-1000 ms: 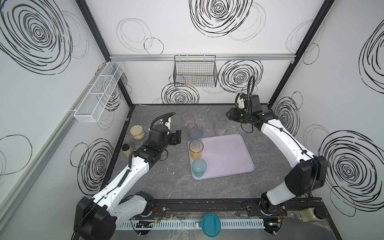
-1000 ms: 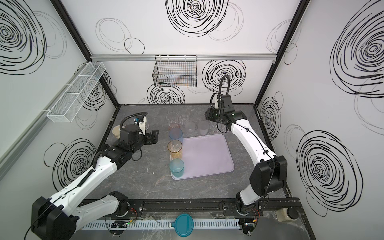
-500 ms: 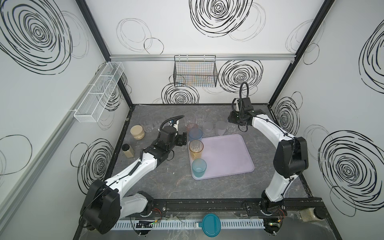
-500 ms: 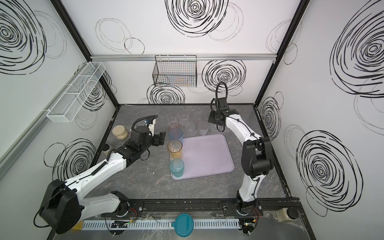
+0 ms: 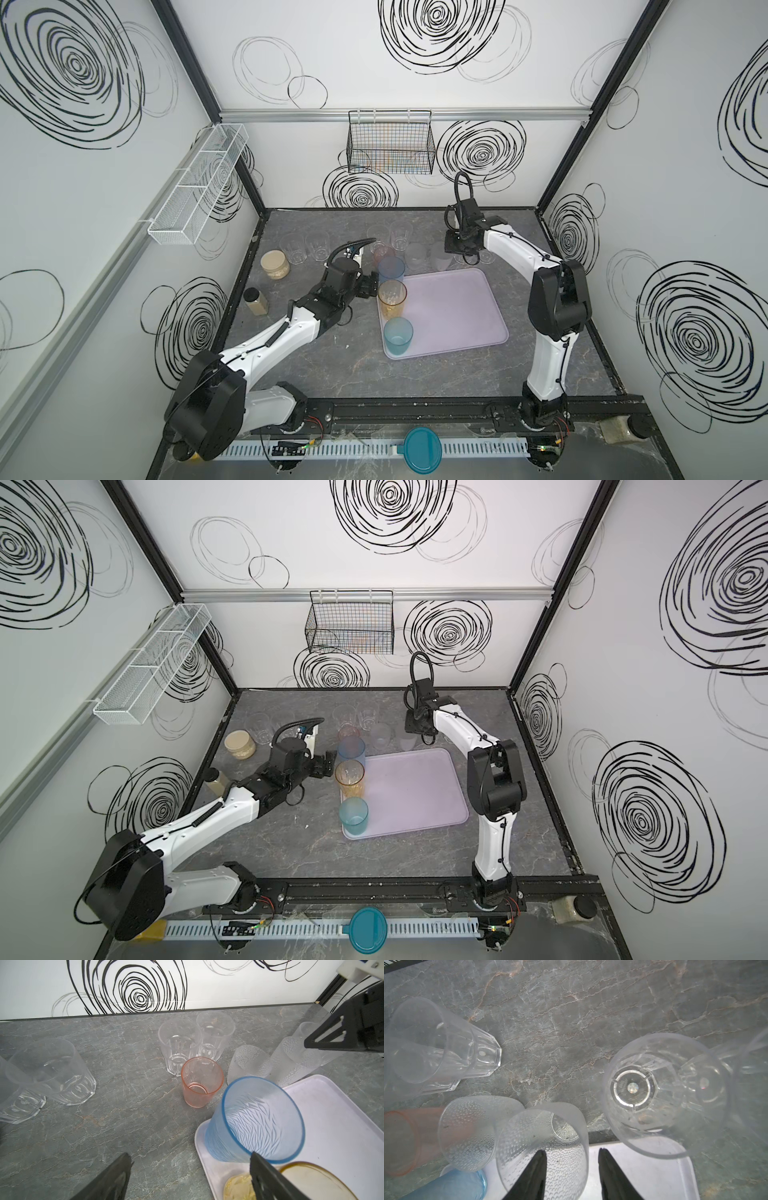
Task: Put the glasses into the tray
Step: 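Lower the right gripper onto a clear faceted glass and grasp it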
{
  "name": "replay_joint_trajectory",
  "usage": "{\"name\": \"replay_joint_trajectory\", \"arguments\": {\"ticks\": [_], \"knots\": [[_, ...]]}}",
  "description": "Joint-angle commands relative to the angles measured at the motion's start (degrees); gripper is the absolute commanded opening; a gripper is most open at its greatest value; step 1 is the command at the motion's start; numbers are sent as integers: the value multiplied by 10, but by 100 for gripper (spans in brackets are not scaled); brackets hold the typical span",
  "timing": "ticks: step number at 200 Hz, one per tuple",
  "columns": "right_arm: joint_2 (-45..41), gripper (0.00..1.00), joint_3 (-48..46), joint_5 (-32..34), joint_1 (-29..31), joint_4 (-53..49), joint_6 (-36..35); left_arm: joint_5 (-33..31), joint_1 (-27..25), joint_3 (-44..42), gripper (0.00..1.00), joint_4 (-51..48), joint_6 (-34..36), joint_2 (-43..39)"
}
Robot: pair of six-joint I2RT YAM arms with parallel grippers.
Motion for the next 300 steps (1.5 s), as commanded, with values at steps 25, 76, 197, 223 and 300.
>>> {"name": "replay_joint_trajectory", "arguments": {"ticks": [25, 76, 197, 223, 300], "knots": [[-4, 45, 47, 59, -19, -42, -21, -27, 2, -4, 93, 22, 17, -12], [15, 44, 79, 120, -59, -75, -19, -32, 2, -3, 93, 20, 22, -12], [46, 42, 47, 45, -101, -46, -7, -10, 6, 133, 90, -89, 14, 51], [54, 37, 48, 29, -102, -37, 0, 29, 8, 184, 89, -89, 21, 77], [56, 20, 34, 22, -103, -20, 16, 137, -45, 223, 87, 1, 65, 127]]}}
